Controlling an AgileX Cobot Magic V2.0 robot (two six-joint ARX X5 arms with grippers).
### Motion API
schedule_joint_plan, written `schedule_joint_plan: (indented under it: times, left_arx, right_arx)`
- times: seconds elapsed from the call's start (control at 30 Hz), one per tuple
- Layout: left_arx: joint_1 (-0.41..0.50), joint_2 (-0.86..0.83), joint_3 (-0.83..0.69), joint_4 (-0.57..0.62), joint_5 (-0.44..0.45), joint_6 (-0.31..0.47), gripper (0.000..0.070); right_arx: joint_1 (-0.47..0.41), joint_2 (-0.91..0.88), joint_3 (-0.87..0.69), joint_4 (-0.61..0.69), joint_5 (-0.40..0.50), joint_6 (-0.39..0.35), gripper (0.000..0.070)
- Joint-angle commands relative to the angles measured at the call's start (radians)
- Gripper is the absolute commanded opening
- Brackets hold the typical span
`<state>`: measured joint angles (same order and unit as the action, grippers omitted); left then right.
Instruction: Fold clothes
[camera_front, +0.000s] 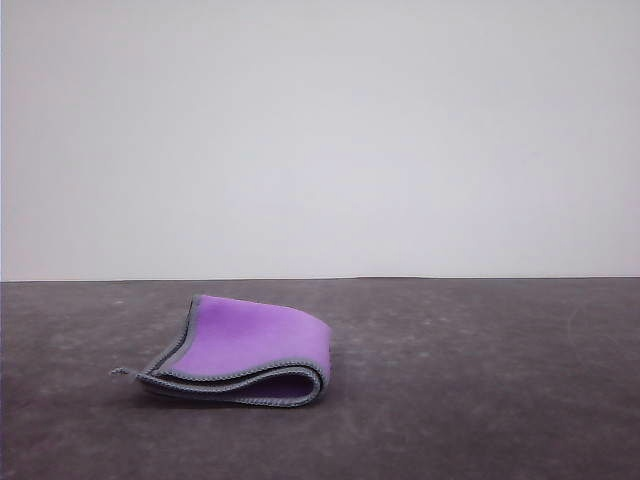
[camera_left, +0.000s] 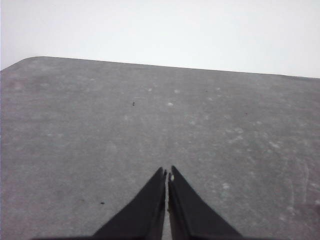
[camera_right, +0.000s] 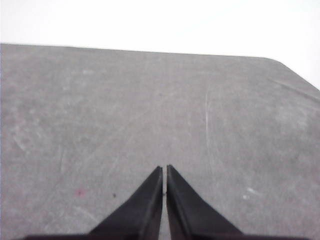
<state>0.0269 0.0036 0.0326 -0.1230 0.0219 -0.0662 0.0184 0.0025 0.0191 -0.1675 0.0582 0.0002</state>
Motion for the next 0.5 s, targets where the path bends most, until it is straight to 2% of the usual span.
schedule_joint_plan:
  times: [0.0,0.47]
  left_arx:
    - [-0.001,0.0,-0.02,0.012,-0.004,0.013,0.0]
    - [-0.001,0.0,-0.02,0.012,-0.004,0.013,0.0]
  right_arx:
    - [-0.005,0.001,-0.007,0.009,0.003,-0.001,0.0012]
    - [-0.007,0.001,-0.007,0.01,0.002,-0.001,0.0012]
